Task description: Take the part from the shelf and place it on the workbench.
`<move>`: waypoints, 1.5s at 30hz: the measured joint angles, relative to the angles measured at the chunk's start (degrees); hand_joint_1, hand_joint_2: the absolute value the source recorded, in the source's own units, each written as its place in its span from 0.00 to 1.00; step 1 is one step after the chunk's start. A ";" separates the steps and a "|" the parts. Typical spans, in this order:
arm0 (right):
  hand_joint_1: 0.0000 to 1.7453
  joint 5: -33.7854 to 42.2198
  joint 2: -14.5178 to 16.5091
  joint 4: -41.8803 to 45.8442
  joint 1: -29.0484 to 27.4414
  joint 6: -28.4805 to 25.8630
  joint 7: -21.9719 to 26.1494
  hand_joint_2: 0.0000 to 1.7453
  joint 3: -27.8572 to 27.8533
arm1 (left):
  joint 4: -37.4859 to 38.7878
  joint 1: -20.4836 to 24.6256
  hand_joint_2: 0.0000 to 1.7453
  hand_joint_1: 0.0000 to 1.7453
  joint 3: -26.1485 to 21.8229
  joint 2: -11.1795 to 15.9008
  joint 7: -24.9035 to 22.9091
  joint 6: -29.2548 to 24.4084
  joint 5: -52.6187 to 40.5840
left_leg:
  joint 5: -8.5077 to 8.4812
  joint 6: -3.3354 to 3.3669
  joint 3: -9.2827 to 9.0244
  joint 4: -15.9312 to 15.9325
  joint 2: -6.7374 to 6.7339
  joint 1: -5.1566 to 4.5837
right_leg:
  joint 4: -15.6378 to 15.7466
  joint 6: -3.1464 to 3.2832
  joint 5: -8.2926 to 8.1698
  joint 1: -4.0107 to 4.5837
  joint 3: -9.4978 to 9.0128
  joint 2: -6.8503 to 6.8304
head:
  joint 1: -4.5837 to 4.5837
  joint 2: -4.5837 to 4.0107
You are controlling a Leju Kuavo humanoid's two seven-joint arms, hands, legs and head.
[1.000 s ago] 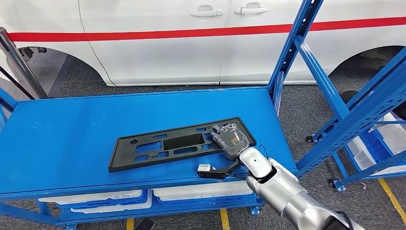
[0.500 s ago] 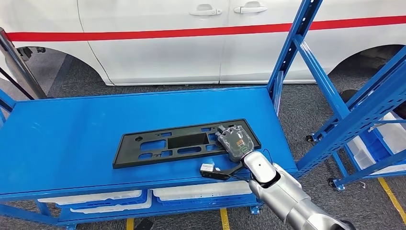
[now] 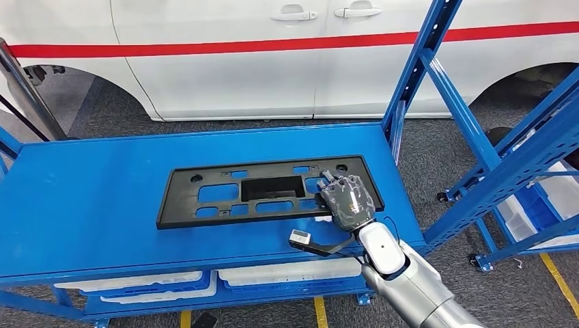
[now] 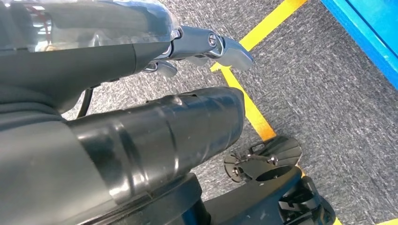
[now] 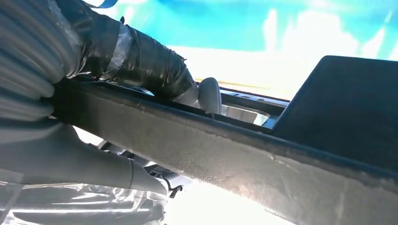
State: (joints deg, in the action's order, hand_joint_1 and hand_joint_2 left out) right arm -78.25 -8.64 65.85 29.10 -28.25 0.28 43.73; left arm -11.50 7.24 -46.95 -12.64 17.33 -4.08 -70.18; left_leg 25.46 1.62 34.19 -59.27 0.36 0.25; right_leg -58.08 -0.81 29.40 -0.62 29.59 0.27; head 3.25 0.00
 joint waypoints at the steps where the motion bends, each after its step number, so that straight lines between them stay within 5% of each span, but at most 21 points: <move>1: 1.00 -1.16 -0.40 2.38 -1.24 -0.64 -0.87 1.00 -1.04 | 0.00 -0.08 0.00 0.00 -0.04 0.01 0.20 -0.16 0.21 | 0.00 0.00 0.03 0.00 0.00 0.00 | 0.00 0.00 0.00 0.00 0.02 0.00 | -0.01 0.00; 9: 1.00 -10.26 -1.14 16.45 -9.51 -4.56 -5.32 1.00 -6.48 | 0.00 -0.33 0.00 0.00 -0.22 0.05 0.51 -0.71 0.85 | 0.01 0.00 0.11 0.01 -0.01 0.00 | 0.00 0.00 0.00 0.01 0.13 0.00 | -0.01 0.00; 16: 1.00 -11.54 -2.60 23.12 -11.21 -6.17 -11.52 1.00 -6.28 | 0.00 -0.51 0.00 0.00 -0.26 0.05 0.47 -0.93 1.73 | 0.00 0.00 0.13 0.01 -0.01 0.00 | -0.01 0.00 0.00 0.01 0.13 0.01 | -0.01 0.00; 30: 1.00 -11.73 -2.10 26.70 -14.15 -9.85 -7.92 1.00 -3.94 | 0.00 -0.73 0.00 0.00 -0.45 0.05 1.18 -0.55 2.71 | 0.00 0.00 0.16 0.01 0.00 0.00 | -0.01 0.00 0.00 0.01 0.14 0.00 | -0.01 0.00; 34: 1.00 -11.73 -1.01 27.20 -15.18 -10.16 -4.18 1.00 -3.67 | 0.00 -0.82 1.00 0.00 -0.63 0.05 1.18 0.20 3.31 | 0.00 0.00 0.16 0.01 0.00 0.00 | -0.01 0.00 0.00 0.01 0.14 0.00 | -0.01 0.00; 45: 1.00 -11.73 0.71 27.37 -15.26 -9.91 -5.49 1.00 0.04 | 0.00 -0.96 1.00 0.00 -0.68 0.08 1.80 1.37 3.81 | 0.00 0.00 0.17 0.03 0.00 0.00 | -0.01 0.00 0.00 0.01 0.14 0.00 | -0.01 0.00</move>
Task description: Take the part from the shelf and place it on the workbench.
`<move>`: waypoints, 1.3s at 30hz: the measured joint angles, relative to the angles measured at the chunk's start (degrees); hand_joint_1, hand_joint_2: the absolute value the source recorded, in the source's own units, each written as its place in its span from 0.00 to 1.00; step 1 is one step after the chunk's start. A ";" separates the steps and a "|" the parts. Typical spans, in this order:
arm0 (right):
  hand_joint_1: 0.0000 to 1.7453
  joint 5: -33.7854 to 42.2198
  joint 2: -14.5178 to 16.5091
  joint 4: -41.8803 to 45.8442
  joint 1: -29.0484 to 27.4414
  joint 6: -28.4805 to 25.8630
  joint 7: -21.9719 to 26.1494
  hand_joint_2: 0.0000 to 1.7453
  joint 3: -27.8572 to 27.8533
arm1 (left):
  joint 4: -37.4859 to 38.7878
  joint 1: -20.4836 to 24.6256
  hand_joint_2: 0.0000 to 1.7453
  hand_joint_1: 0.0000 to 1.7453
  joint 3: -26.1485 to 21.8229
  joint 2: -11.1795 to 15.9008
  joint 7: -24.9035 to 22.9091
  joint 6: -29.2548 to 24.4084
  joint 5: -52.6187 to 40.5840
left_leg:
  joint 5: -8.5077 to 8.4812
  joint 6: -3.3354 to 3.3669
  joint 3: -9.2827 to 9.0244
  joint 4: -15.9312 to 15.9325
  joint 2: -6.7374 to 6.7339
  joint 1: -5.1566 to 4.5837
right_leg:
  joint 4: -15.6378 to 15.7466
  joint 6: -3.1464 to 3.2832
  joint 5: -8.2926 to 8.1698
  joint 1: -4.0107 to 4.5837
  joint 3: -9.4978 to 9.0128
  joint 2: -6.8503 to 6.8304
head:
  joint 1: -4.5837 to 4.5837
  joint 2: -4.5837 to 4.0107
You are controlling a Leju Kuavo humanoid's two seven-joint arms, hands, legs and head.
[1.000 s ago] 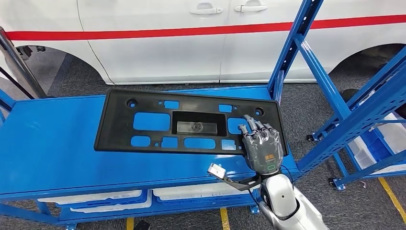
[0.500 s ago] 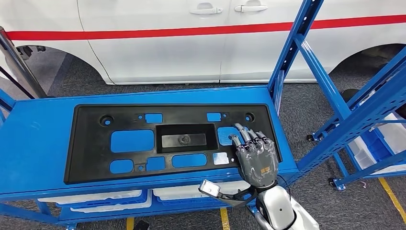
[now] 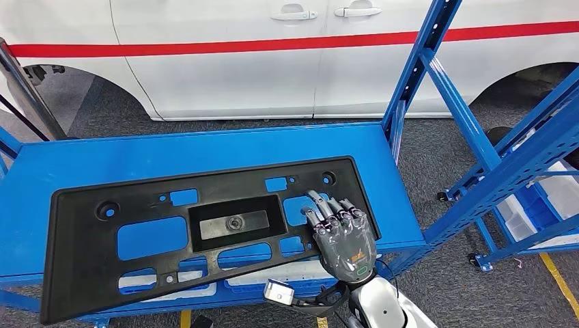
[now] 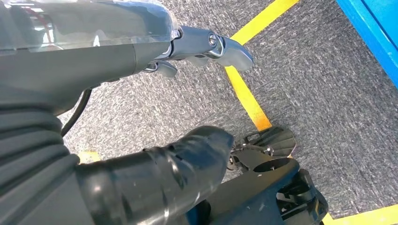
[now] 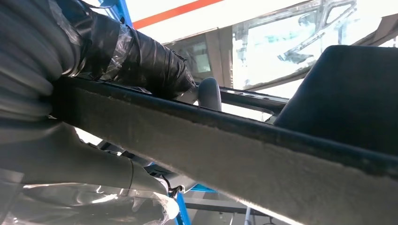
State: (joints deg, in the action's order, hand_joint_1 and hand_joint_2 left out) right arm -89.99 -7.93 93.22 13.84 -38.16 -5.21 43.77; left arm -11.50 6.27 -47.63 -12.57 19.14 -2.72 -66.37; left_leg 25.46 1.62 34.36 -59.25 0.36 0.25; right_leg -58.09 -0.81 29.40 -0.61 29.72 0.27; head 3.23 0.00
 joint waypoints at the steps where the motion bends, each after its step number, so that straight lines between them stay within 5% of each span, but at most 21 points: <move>1: 1.00 0.00 0.01 0.01 0.05 0.01 -0.14 1.00 0.26 | 0.00 -0.01 1.00 0.00 -0.02 0.00 0.09 -0.02 0.04 | 0.00 0.00 0.00 0.00 0.00 0.00 | 0.00 0.00 0.00 0.00 0.00 0.00 | 0.00 0.00; 20: 1.00 -0.09 -0.03 0.24 2.01 1.89 -5.79 1.00 4.63 | 0.00 -0.06 1.00 0.00 -0.99 0.14 0.58 -2.20 0.74 | 0.00 0.00 0.00 0.00 0.00 0.00 | 0.00 0.00 0.00 0.00 0.01 0.00 | 0.00 0.00; 27: 1.00 -0.09 -0.03 0.01 2.06 2.05 -8.05 1.00 5.87 | 0.00 -0.03 1.00 0.00 -1.08 0.13 -3.38 -7.94 0.17 | 0.00 0.00 0.00 0.00 0.00 0.00 | 0.00 0.00 0.00 0.00 0.01 0.00 | 0.00 0.00; 34: 1.00 -0.11 0.95 -0.85 1.07 1.97 -8.09 1.00 6.26 | 0.00 -0.04 1.00 0.00 -1.09 0.11 -4.61 -9.61 -0.43 | -0.03 0.63 0.03 0.10 -0.03 -0.13 | 0.28 -0.60 -0.01 -0.33 -0.06 0.02 | 0.00 0.00; 36: 1.00 -0.13 1.45 -1.10 0.70 1.93 -7.84 1.00 6.24 | 0.00 -0.02 1.00 0.00 -1.09 0.07 -4.72 -9.62 -0.47 | -0.58 1.11 -0.27 0.87 -0.18 0.25 | -1.75 -0.80 1.55 -0.27 0.74 0.00 | 0.02 0.00; 39: 1.00 -0.13 1.81 -1.65 0.03 1.90 -7.63 1.00 6.20 | 0.00 -0.03 1.00 0.00 -1.09 0.04 -4.97 -9.70 -0.55 | -0.87 1.43 -0.25 1.13 -0.31 0.38 | -11.72 -0.98 6.59 -0.37 5.53 -0.01 | 0.04 0.00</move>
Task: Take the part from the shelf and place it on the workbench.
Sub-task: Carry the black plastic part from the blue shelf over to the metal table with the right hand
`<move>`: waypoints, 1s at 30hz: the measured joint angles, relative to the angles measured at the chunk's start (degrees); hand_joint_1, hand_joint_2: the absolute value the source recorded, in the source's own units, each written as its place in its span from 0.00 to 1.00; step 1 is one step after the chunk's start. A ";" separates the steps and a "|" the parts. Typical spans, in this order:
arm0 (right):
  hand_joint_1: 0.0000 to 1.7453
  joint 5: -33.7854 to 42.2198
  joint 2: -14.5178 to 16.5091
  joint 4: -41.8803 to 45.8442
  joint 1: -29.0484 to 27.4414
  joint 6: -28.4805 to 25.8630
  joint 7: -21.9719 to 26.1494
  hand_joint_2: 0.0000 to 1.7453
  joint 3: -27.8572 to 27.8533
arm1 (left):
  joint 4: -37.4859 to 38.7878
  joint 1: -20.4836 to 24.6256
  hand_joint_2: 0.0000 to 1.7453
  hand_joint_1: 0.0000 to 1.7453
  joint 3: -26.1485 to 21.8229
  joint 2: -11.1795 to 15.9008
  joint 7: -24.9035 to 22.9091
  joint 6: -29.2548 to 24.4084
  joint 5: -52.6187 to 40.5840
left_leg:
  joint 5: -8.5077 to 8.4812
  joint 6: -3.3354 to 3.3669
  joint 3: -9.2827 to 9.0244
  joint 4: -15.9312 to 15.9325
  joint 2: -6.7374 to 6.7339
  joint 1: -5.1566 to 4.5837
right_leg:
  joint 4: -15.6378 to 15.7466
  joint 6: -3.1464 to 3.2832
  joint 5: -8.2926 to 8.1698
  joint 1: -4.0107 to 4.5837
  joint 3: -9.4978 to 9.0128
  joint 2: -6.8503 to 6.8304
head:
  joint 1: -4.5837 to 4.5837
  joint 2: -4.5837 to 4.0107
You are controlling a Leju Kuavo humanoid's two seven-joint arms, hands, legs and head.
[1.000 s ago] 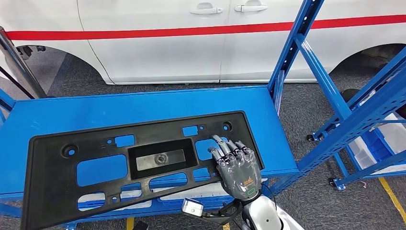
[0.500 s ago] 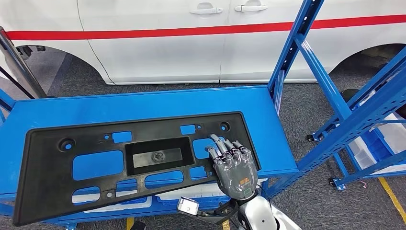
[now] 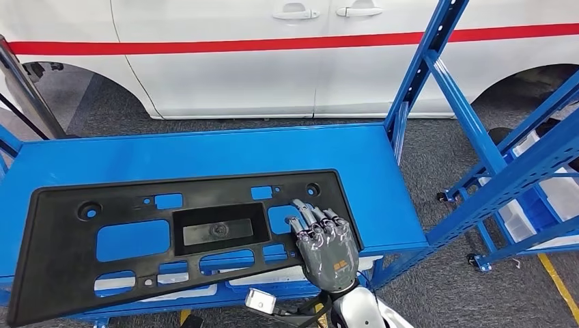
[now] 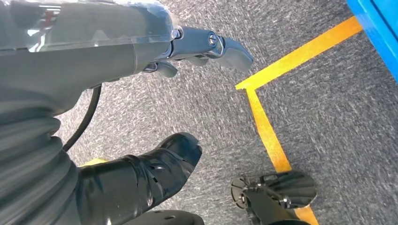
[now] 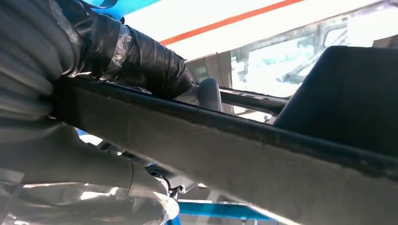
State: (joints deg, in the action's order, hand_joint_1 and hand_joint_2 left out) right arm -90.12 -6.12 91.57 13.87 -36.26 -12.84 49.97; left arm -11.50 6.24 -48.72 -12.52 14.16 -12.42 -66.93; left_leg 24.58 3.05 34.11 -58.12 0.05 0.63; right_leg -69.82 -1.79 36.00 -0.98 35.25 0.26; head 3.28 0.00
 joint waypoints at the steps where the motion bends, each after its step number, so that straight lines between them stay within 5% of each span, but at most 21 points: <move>1: 1.00 0.00 0.04 -0.22 -0.31 0.00 0.04 1.00 -0.02 | 0.00 -0.04 1.00 0.00 0.00 0.00 -0.02 -0.01 -0.03 | 0.01 -0.01 0.09 -0.08 0.01 -0.01 | -2.76 -0.09 0.67 -0.08 1.46 0.00 | 0.01 0.00; 3: 1.00 0.00 0.21 -0.68 -0.81 -0.01 0.23 1.00 -0.15 | 0.00 -0.11 1.00 0.00 0.00 -0.01 0.00 0.06 -0.09 | 0.07 -0.11 0.20 -0.31 0.05 0.02 | -2.34 -0.18 -1.32 -0.30 1.65 -0.04 | 0.02 0.00; 6: 1.00 0.00 0.81 -1.05 -1.06 -0.04 0.73 1.00 -0.55 | 0.00 -0.10 1.00 0.00 0.00 -0.07 0.10 0.19 -0.21 | 0.19 -0.83 0.35 -0.85 0.14 0.00 | 7.99 0.04 -6.76 -0.49 -2.77 -0.12 | 0.00 0.00; 11: 1.00 0.00 1.64 -1.44 -1.31 -0.09 1.24 1.00 -1.05 | 0.00 -0.10 1.00 0.00 0.00 -0.07 0.25 0.37 -0.34 | -0.04 -2.88 1.06 -1.12 0.23 -0.01 | 10.77 1.76 -8.51 -0.09 -2.97 0.01 | -0.03 0.00; 13: 1.00 0.00 2.01 -1.52 -1.36 -0.09 1.44 1.00 -1.16 | 0.00 -0.13 1.00 0.00 0.00 -0.07 0.26 0.39 -0.33 | 2.95 -3.40 2.54 -4.53 0.21 0.19 | 11.21 2.74 -9.37 -0.30 -2.49 -0.20 | -0.09 0.00; 16: 1.00 0.00 2.39 -1.74 -1.53 -0.10 1.82 1.00 -1.33 | 0.00 -0.17 1.00 0.00 0.00 -0.07 0.26 0.40 -0.30 | 9.20 -3.94 6.01 -14.94 0.18 0.27 | 11.10 3.15 -10.31 -0.08 -1.18 -0.44 | -0.15 0.00; 18: 1.00 0.00 2.43 -1.98 -1.72 -0.09 1.89 1.00 -1.48 | 0.00 -0.21 1.00 0.00 0.00 -0.07 0.26 0.40 -0.28 | 9.12 -4.05 4.98 -15.59 0.17 0.31 | 10.88 3.00 -10.79 -0.01 -0.38 -0.52 | -0.15 0.00; 22: 1.00 0.00 2.75 -2.16 -1.85 -0.11 2.08 1.00 -1.71 | 0.00 -0.07 1.00 0.00 0.00 -0.07 0.30 0.54 -0.30 | 4.85 -3.40 -3.31 -2.23 0.27 0.21 | 9.99 2.13 -11.42 0.11 0.73 -0.46 | -0.15 0.00; 26: 1.00 0.00 3.05 -2.34 -1.95 -0.13 2.68 1.00 -2.07 | 0.00 -0.19 1.00 0.00 -0.02 -0.04 0.37 1.08 -0.33 | 3.79 -1.70 -3.32 -0.73 0.29 -0.05 | 10.06 0.60 -12.13 0.13 1.10 -0.31 | -0.11 0.00; 28: 1.00 0.00 3.06 -2.42 -2.02 -0.13 3.03 1.00 -2.21 | 0.00 -0.09 1.00 0.00 -0.02 -0.07 0.37 1.28 -0.36 | 2.87 -0.68 -2.80 -0.44 0.09 0.06 | 7.37 0.09 -9.52 -0.05 2.26 -0.25 | -0.08 0.00; 30: 1.00 0.00 3.06 -2.55 -2.14 -0.13 3.26 1.00 -2.38 | 0.00 -0.09 1.00 0.00 -0.02 -0.08 0.37 1.32 -0.38 | 2.14 -0.13 -1.96 -0.44 -0.03 -0.03 | 0.59 -0.20 -4.63 -0.10 4.65 -0.26 | -0.06 0.00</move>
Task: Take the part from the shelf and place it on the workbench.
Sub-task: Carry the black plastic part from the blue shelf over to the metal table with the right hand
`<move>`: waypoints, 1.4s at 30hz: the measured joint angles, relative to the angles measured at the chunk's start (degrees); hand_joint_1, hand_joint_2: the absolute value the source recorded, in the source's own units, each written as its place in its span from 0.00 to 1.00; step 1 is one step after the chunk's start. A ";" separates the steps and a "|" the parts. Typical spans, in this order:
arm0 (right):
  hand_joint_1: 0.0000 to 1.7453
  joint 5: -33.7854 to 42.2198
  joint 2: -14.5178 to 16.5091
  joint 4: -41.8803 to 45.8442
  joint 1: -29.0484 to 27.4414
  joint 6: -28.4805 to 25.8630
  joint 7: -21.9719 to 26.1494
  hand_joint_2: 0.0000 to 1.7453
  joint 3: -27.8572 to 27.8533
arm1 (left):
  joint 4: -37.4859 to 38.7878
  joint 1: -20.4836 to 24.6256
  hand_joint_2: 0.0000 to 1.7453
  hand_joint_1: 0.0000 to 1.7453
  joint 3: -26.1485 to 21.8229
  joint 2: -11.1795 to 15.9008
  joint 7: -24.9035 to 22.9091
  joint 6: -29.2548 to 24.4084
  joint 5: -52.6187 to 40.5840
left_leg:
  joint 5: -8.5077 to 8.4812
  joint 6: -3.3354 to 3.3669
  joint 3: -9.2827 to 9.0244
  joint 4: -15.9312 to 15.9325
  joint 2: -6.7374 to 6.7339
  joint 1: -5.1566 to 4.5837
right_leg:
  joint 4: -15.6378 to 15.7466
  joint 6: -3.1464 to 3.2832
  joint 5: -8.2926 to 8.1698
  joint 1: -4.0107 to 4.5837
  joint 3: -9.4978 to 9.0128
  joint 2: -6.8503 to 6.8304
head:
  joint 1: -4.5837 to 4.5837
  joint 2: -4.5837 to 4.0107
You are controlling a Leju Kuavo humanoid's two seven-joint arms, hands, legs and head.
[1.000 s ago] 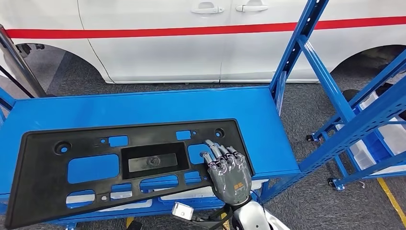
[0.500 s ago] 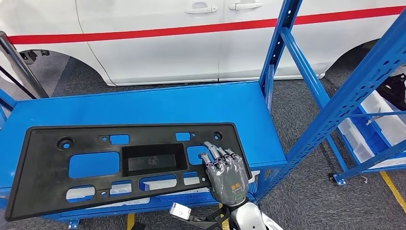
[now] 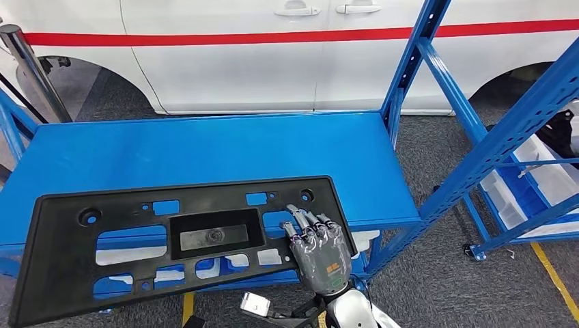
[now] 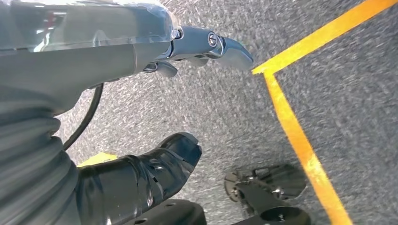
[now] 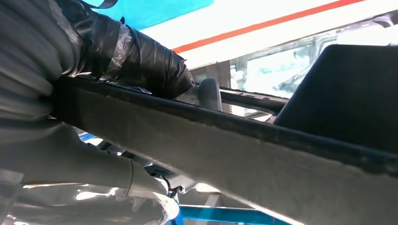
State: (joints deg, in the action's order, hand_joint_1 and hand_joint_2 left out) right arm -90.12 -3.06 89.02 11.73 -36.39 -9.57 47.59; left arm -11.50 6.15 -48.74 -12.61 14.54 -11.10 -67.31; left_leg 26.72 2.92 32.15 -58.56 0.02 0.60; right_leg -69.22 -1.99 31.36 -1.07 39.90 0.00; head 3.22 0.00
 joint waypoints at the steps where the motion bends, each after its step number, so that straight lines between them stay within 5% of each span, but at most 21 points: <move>1: 1.00 0.00 0.00 -0.12 -0.09 0.00 0.05 1.00 -0.08 | 0.00 -0.06 1.00 0.00 0.00 -0.01 0.00 0.00 -0.01 | -0.30 0.09 0.47 -0.03 -0.03 -0.13 | -3.44 -0.08 1.78 0.00 1.04 0.00 | -0.01 0.00; 3: 1.00 0.00 0.00 -0.34 -0.26 0.00 0.07 1.00 -0.19 | 0.00 -0.16 1.00 0.00 0.00 0.00 0.00 0.00 -0.01 | -0.85 0.16 1.30 -0.10 -0.07 -0.44 | -5.44 0.11 2.13 0.11 0.64 0.00 | -0.01 0.00; 6: 1.00 0.00 0.10 -0.40 -0.30 0.00 0.11 1.00 -0.26 | 0.01 -0.18 1.00 0.00 0.00 -0.09 0.00 0.01 -0.01 | -1.52 0.01 1.92 -0.11 -0.02 -0.94 | 4.94 1.69 -1.59 0.80 -6.54 -0.07 | -0.04 0.00; 8: 1.00 0.00 0.27 -0.37 -0.28 -0.02 0.19 1.00 -0.31 | 0.02 -0.18 1.00 0.00 0.00 -0.25 0.00 0.01 -0.01 | -1.94 -0.43 2.06 -0.07 -0.06 -0.85 | 10.15 2.59 -2.72 1.42 -9.52 -0.26 | -0.04 0.00; 12: 1.00 0.13 0.59 -0.36 -0.25 -0.04 0.44 1.00 -0.56 | 0.02 -0.02 1.00 0.00 0.00 -0.35 0.07 0.08 -0.01 | -1.83 -1.81 2.53 -0.47 -0.11 -0.54 | 12.26 3.44 -4.15 1.47 -9.67 -0.45 | 0.01 0.00; 15: 1.00 0.56 1.04 -0.38 -0.26 -0.11 0.82 1.00 -0.69 | 0.02 -0.14 1.00 0.00 0.00 -0.31 0.10 0.10 -0.02 | 3.87 -2.76 5.37 -7.76 0.02 -0.28 | 13.20 4.00 -5.62 0.91 -8.84 -0.64 | -0.09 0.00; 17: 1.00 0.74 1.19 -0.46 -0.32 -0.16 0.93 1.00 -0.71 | 0.02 -0.18 1.00 0.00 0.00 -0.28 0.11 0.11 -0.05 | 6.78 -3.44 7.09 -13.72 0.02 0.20 | 12.84 3.82 -6.11 0.75 -7.80 -0.76 | -0.11 0.00; 19: 1.00 0.81 1.21 -0.58 -0.35 -0.17 0.94 1.00 -0.75 | 0.02 -0.23 1.00 0.00 0.00 -0.24 0.11 0.11 -0.07 | 5.53 -4.13 5.41 -12.72 -0.01 0.75 | 12.07 3.47 -6.38 0.40 -6.73 -0.81 | -0.11 0.00; 21: 1.00 0.90 1.25 -0.65 -0.34 -0.20 0.97 1.00 -0.79 | 0.02 -0.17 1.00 0.00 0.00 -0.18 0.11 0.11 -0.08 | 2.98 -4.72 0.92 -5.67 0.01 1.16 | 10.91 2.87 -6.40 -0.02 -5.61 -0.76 | -0.15 0.00; 23: 1.00 1.02 1.35 -0.66 -0.35 -0.26 1.02 1.00 -0.80 | 0.02 -0.13 1.00 0.00 0.00 -0.13 0.12 0.11 -0.09 | 1.95 -4.33 -1.41 -1.38 0.32 1.08 | 9.87 2.06 -6.44 0.00 -4.75 -0.63 | -0.16 0.00; 27: 1.00 1.14 1.42 -0.66 -0.36 -0.46 1.28 1.00 -0.85 | 0.02 -0.12 1.00 0.00 0.00 -0.03 0.13 0.11 -0.10 | 1.39 -2.24 -0.46 -1.12 0.42 0.91 | 8.97 0.65 -6.57 -0.02 -3.84 -0.38 | -0.10 0.00; 29: 1.00 1.17 1.42 -0.65 -0.37 -0.58 1.49 1.00 -0.89 | 0.02 -0.08 1.00 0.00 0.00 -0.03 0.13 0.11 -0.11 | 0.59 -1.17 0.27 -0.89 0.26 0.88 | 5.21 0.28 -3.45 -0.21 -2.23 -0.32 | -0.09 0.00; 31: 1.00 1.17 1.42 -0.66 -0.40 -0.67 1.60 1.00 -0.96 | 0.02 -0.07 1.00 0.00 0.00 -0.03 0.13 0.13 -0.13 | -0.10 -0.64 1.23 -0.91 0.18 0.59 | -1.98 0.11 1.03 -0.19 0.44 -0.28 | -0.10 0.00; 33: 1.00 1.17 1.42 -0.67 -0.50 -0.69 1.62 1.00 -1.02 | 0.02 -0.11 1.00 0.00 0.00 -0.03 0.14 0.12 -0.13 | -0.76 -0.48 2.13 -0.95 0.16 0.18 | -6.06 0.31 2.66 -0.07 1.31 -0.27 | -0.11 0.00; 34: 1.00 1.17 1.43 -0.67 -0.53 -0.72 1.62 1.00 -1.04 | 0.02 -0.12 1.00 0.00 0.00 -0.03 0.15 0.11 -0.11 | -1.07 -0.45 2.49 -0.96 0.18 -0.05 | -4.97 0.67 1.98 0.11 0.13 -0.25 | -0.10 0.00; 38: 1.00 1.81 1.76 -0.63 -0.55 -0.89 1.79 1.00 -1.15 | 0.02 -0.16 1.00 0.00 -0.01 -0.19 0.30 0.11 -0.08 | -2.12 -0.83 3.19 -0.91 0.20 -0.54 | 8.83 3.39 -2.28 1.50 -8.48 -0.41 | -0.14 0.00; 42: 1.00 2.46 2.04 -0.56 -0.63 -1.21 1.87 1.00 -1.27 | 0.02 -0.10 1.00 0.00 -0.02 -0.32 0.49 0.11 -0.09 | -2.76 -2.12 3.44 -0.65 -0.05 -0.31 | 11.31 3.98 -3.92 1.66 -8.96 -0.55 | -0.03 0.00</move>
State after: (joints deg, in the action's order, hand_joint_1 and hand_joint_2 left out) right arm -87.65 -1.02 88.47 11.10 -37.60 -7.70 46.33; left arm -11.47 6.05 -48.76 -12.92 15.03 -10.99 -67.40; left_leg 23.97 0.80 35.60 -59.21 -0.04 0.28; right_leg -57.91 1.99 27.44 0.58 30.93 -0.55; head 3.19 0.00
